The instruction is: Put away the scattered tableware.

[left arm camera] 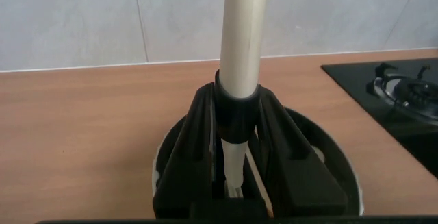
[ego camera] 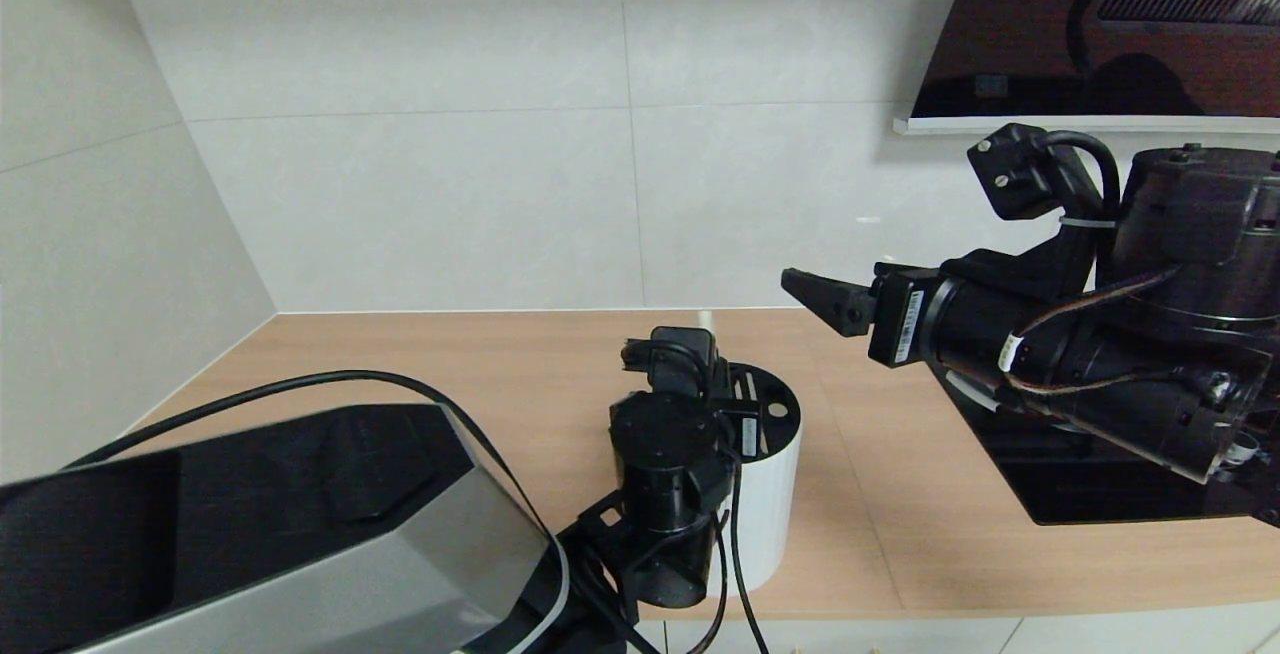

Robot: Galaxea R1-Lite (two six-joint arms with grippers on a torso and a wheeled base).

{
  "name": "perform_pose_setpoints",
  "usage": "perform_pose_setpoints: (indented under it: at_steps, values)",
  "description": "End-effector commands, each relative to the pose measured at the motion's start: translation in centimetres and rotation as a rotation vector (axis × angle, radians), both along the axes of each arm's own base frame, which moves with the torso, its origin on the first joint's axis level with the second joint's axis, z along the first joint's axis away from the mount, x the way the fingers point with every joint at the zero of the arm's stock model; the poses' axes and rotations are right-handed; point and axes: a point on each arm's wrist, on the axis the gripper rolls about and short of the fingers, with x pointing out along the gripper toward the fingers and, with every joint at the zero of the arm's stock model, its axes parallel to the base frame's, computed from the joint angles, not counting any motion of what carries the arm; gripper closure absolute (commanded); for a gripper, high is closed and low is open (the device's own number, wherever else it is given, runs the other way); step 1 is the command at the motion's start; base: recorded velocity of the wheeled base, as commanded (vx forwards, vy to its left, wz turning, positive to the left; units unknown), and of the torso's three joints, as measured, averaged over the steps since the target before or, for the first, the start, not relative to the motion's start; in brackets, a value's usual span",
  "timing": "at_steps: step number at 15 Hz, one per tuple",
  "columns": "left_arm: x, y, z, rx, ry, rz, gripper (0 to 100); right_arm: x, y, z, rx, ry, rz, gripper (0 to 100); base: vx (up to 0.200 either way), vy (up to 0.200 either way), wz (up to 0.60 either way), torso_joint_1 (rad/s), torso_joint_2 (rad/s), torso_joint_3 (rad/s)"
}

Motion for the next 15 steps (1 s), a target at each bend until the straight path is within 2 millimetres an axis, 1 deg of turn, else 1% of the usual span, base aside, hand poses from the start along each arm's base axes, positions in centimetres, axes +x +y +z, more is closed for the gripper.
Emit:
perform_pose_setpoints:
  at_steps: [1, 6, 7, 9, 13, 14, 15]
  values:
    - [0.1, -0.1, -0.3, 0.005, 0.004, 0.0, 0, 0.1, 0.0, -0.1, -0.002, 0.002, -0.001, 0, 0.0, 0.0, 0.0, 0.0, 0.0, 0.0]
    - [0.0, 0.0, 0.1, -0.005, -0.003, 0.002, 0, 0.0, 0.0, 0.0, -0.001, 0.001, 0.001, 0, 0.0, 0.0, 0.0, 0.0, 0.0, 0.0]
    - [-0.1, 0.1, 0.5, -0.011, -0.008, 0.003, 0, 0.0, 0.0, 0.0, 0.0, -0.001, 0.001, 0, 0.0, 0.0, 0.0, 0.0, 0.0, 0.0]
    - [-0.6, 0.8, 2.5, -0.041, -0.035, 0.007, 0, -0.1, 0.0, 0.1, 0.002, -0.003, 0.001, 0, 0.0, 0.0, 0.0, 0.0, 0.0, 0.0]
    - [-2.5, 3.9, 5.9, -0.066, -0.063, -0.035, 0, -0.4, -0.3, -0.1, -0.002, -0.003, -0.005, 0, 0.0, 0.0, 0.0, 0.0, 0.0, 0.0]
    - [-3.6, 5.2, 7.6, -0.083, -0.083, -0.079, 0, -0.8, -0.6, 0.4, 0.004, -0.02, -0.008, 0, 0.0, 0.0, 0.0, 0.0, 0.0, 0.0]
    - [-5.8, 7.5, 10.5, -0.096, -0.103, -0.134, 0, -1.7, -1.4, 1.4, 0.028, -0.049, -0.011, 0, 0.0, 0.0, 0.0, 0.0, 0.0, 0.0]
